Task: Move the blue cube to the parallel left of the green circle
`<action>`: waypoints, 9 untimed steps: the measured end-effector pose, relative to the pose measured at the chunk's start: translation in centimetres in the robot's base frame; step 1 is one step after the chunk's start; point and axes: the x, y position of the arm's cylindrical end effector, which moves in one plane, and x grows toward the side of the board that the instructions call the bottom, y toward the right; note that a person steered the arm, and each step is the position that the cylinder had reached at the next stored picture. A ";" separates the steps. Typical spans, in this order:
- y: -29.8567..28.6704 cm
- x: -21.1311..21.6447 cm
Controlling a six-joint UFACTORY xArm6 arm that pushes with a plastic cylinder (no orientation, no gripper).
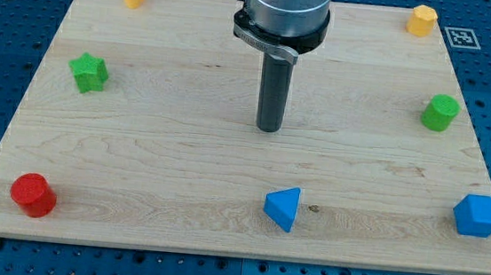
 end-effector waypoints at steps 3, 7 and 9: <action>0.0 1.5; 0.0 2.3; 13.6 2.6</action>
